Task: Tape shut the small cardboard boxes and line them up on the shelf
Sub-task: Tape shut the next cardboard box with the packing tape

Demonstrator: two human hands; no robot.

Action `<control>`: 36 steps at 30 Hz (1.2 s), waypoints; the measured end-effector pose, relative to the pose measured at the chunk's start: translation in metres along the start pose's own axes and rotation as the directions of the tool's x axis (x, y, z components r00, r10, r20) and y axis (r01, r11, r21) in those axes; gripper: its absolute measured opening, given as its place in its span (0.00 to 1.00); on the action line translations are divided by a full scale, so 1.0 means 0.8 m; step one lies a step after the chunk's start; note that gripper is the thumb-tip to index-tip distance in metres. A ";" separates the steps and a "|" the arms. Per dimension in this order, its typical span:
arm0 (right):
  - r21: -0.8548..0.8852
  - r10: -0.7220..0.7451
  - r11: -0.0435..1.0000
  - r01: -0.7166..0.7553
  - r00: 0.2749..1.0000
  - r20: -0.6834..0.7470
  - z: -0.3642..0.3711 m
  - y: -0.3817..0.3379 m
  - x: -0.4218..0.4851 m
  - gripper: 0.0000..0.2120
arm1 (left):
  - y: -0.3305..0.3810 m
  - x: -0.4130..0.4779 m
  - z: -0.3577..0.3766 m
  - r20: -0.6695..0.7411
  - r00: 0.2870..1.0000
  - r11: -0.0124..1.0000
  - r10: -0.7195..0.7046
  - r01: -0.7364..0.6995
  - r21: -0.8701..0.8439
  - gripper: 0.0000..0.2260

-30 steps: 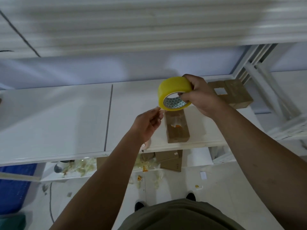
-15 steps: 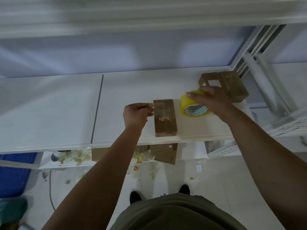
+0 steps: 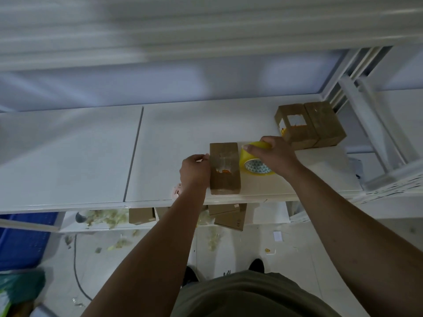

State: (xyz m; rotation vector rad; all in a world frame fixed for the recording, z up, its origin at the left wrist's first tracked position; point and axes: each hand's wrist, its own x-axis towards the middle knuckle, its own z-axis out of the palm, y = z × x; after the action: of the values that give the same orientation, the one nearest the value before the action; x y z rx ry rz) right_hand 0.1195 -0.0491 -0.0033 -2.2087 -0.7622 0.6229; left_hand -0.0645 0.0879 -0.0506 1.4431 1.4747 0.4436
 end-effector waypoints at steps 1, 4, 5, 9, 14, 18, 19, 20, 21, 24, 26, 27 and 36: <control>0.027 0.007 1.000 -0.007 1.000 -0.006 0.003 0.002 0.000 0.23 | -0.004 -0.003 0.005 0.013 0.998 0.997 -0.056 0.056 -0.053 0.17; 0.140 0.034 0.990 -0.035 0.999 0.005 0.006 0.009 -0.003 0.23 | -0.011 -0.004 0.015 -0.008 0.998 0.993 -0.062 0.061 -0.106 0.16; 0.186 0.050 0.981 -0.050 0.999 0.006 0.006 0.010 -0.005 0.24 | -0.011 -0.001 0.017 -0.030 0.999 0.994 -0.045 0.042 -0.104 0.13; 0.336 0.077 0.939 -0.076 0.997 0.011 0.006 0.008 -0.015 0.31 | -0.011 0.001 0.021 0.001 0.999 0.999 -0.034 0.034 -0.036 0.14; 0.529 0.041 0.848 -0.041 0.999 0.011 0.003 -0.016 -0.023 0.28 | 0.001 -0.008 0.004 0.205 0.976 0.960 -0.080 0.131 -0.250 0.17; 0.538 -0.083 0.840 0.064 0.997 0.011 -0.005 -0.058 -0.023 0.23 | 0.014 -0.008 -0.028 0.330 0.944 0.845 -0.012 0.186 -0.502 0.09; 0.550 -0.120 0.831 0.085 0.992 0.027 -0.008 -0.068 -0.023 0.19 | 0.017 -0.006 -0.038 0.351 0.936 0.810 -0.007 0.211 -0.547 0.11; 0.596 -0.163 0.798 0.096 0.985 0.060 -0.010 -0.075 -0.023 0.15 | 0.019 -0.005 -0.049 0.364 0.931 0.779 0.000 0.228 -0.584 0.13; 0.668 -0.206 0.740 0.078 0.972 0.115 -0.013 -0.079 -0.020 0.11 | 0.021 -0.003 -0.059 0.365 0.931 0.757 0.013 0.230 -0.612 0.16; 0.760 -0.325 0.650 -0.014 0.899 0.294 -0.022 -0.087 -0.021 0.16 | 0.024 0.001 -0.089 0.343 0.939 0.707 0.035 0.219 -0.673 0.18; 0.736 -0.375 0.676 -0.010 0.856 0.356 -0.016 -0.091 -0.026 0.21 | 0.026 0.001 -0.104 0.336 0.941 0.685 0.035 0.222 -0.694 0.17; 0.722 -0.380 0.691 0.008 0.854 0.355 -0.011 -0.094 -0.029 0.23 | 0.025 0.003 -0.111 0.327 0.944 0.690 0.037 0.212 -0.692 0.16; -0.425 -0.105 0.895 0.137 0.990 0.097 0.027 -0.107 0.008 0.35 | -0.018 0.056 -0.177 0.062 0.996 0.863 -0.056 0.080 -0.500 0.07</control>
State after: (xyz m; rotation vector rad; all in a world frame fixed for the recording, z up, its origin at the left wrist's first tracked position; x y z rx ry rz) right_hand 0.0822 0.0144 0.0452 -2.5199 -1.1594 0.5082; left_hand -0.1792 0.1767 -0.0166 0.9735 1.2469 0.6894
